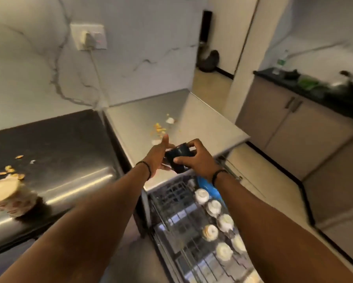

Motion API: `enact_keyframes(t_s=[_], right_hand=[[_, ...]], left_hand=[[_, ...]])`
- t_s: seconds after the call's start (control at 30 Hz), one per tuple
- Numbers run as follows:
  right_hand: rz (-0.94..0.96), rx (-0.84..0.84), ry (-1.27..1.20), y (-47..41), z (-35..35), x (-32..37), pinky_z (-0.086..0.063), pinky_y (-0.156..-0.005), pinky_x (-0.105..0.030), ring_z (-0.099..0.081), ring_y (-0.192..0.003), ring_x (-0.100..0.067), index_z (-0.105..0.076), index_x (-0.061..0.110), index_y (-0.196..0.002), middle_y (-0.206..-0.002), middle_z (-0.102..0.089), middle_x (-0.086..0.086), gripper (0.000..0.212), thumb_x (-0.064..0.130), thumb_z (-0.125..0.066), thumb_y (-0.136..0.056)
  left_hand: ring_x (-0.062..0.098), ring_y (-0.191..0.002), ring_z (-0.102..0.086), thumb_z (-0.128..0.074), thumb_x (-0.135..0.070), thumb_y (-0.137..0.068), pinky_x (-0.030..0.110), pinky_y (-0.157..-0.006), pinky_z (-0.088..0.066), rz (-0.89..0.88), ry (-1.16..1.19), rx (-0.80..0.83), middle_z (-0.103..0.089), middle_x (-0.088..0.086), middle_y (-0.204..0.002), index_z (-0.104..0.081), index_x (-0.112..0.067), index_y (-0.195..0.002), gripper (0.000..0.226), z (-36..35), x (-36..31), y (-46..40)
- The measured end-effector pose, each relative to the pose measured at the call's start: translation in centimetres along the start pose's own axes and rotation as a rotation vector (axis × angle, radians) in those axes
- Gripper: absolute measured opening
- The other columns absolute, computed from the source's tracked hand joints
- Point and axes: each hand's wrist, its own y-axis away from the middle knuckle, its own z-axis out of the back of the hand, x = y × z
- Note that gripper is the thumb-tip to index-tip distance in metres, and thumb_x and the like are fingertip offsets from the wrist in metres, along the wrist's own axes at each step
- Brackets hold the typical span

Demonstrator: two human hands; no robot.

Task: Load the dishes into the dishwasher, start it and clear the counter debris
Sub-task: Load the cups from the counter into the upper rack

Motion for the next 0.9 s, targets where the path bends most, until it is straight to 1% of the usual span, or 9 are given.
enact_keyframes(t_s=[0.13, 0.2, 0.27, 0.37, 0.53, 0.6, 0.67, 0.83, 0.9], right_hand=[[-0.099, -0.148, 0.016, 6.5, 7.3, -5.8, -0.052, -0.071, -0.029, -0.062, -0.087, -0.017, -0.059, 0.018, -0.104, -0.098, -0.063, -0.002, 0.039, 0.030, -0.081, -0.074], [-0.173, -0.164, 0.012, 9.6, 10.2, -8.2, -0.057, -0.073, -0.039, -0.064, -0.088, -0.018, -0.058, 0.020, -0.110, -0.098, -0.061, 0.004, 0.038, 0.028, -0.078, -0.078], [-0.289, -0.162, -0.046, 12.7, 12.0, -10.9, -0.060, -0.067, -0.047, -0.067, -0.090, -0.026, -0.050, 0.026, -0.118, -0.108, -0.056, 0.000, 0.051, 0.031, -0.079, -0.077], [-0.289, -0.161, -0.031, 16.1, 12.4, -14.1, -0.060, -0.064, -0.041, -0.066, -0.090, -0.025, -0.042, 0.027, -0.123, -0.114, -0.053, -0.003, 0.066, 0.021, -0.084, -0.071], [-0.264, -0.079, 0.081, 18.6, 9.4, -18.7, -0.052, -0.089, -0.030, -0.058, -0.102, -0.008, -0.046, 0.031, -0.123, -0.113, -0.057, 0.009, 0.075, 0.016, -0.086, -0.061], [-0.292, -0.098, 0.177, 18.5, 7.8, -21.3, -0.053, -0.084, -0.036, -0.061, -0.096, -0.014, -0.046, 0.033, -0.119, -0.106, -0.061, 0.006, 0.069, 0.023, -0.082, -0.061], [-0.371, -0.115, 0.266, 17.9, 6.1, -23.7, -0.054, -0.076, -0.036, -0.063, -0.092, -0.021, -0.043, 0.036, -0.116, -0.102, -0.064, 0.002, 0.065, 0.037, -0.077, -0.061], [-0.588, -0.216, 0.378, 14.2, 2.6, -28.3, -0.050, -0.075, -0.034, -0.063, -0.097, -0.031, -0.041, 0.027, -0.118, -0.107, -0.066, -0.006, 0.071, 0.061, -0.071, -0.063], [-0.611, -0.236, 0.425, 12.0, 1.7, -29.6, -0.048, -0.073, -0.033, -0.063, -0.098, -0.033, -0.042, 0.023, -0.117, -0.108, -0.066, -0.009, 0.071, 0.063, -0.070, -0.065]], left_hand=[[0.036, -0.103, -0.064, -0.051, -0.051, -0.094, 0.054, -0.091, -0.052, -0.005, -0.149, 0.265, -0.066, 0.015, -0.111, -0.064, -0.019, -0.109, 0.038, -11.1, 1.9, 1.1], [0.031, -0.101, -0.064, -0.052, -0.045, -0.095, 0.050, -0.088, -0.053, 0.041, -0.174, 0.388, -0.065, 0.013, -0.113, -0.062, -0.020, -0.110, 0.031, -15.7, 3.5, 1.6], [0.028, -0.096, -0.064, -0.051, -0.048, -0.095, 0.043, -0.077, -0.056, 0.168, -0.125, 0.415, -0.064, 0.013, -0.116, -0.058, -0.015, -0.122, 0.043, -19.5, 6.0, 2.0], [0.030, -0.090, -0.065, -0.045, -0.060, -0.093, 0.041, -0.062, -0.056, 0.383, -0.024, 0.357, -0.064, 0.013, -0.114, -0.053, -0.014, -0.128, 0.059, -22.2, 9.8, 2.2], [0.021, -0.060, -0.062, -0.026, -0.073, -0.090, 0.027, -0.048, -0.053, 0.627, -0.207, 0.277, -0.067, 0.012, -0.086, -0.058, -0.010, -0.120, 0.077, -22.8, 15.6, 1.2], [0.021, -0.055, -0.063, -0.015, -0.078, -0.087, 0.028, -0.050, -0.054, 0.689, -0.319, 0.316, -0.068, 0.015, -0.077, -0.063, -0.009, -0.107, 0.087, -22.5, 18.0, 0.0], [0.025, -0.062, -0.065, -0.012, -0.076, -0.089, 0.031, -0.054, -0.055, 0.724, -0.317, 0.289, -0.067, 0.017, -0.079, -0.061, -0.008, -0.099, 0.084, -22.2, 20.5, -1.5], [0.027, -0.068, -0.058, -0.040, -0.027, -0.101, 0.048, -0.078, -0.055, 0.589, -0.454, 0.040, -0.059, 0.012, -0.073, -0.056, -0.007, -0.094, 0.026, -18.7, 26.4, -5.7], [0.026, -0.076, -0.056, -0.043, -0.017, -0.099, 0.053, -0.089, -0.053, 0.511, -0.548, 0.011, -0.064, 0.021, -0.087, -0.060, -0.005, -0.103, 0.021, -17.1, 28.4, -8.1]])
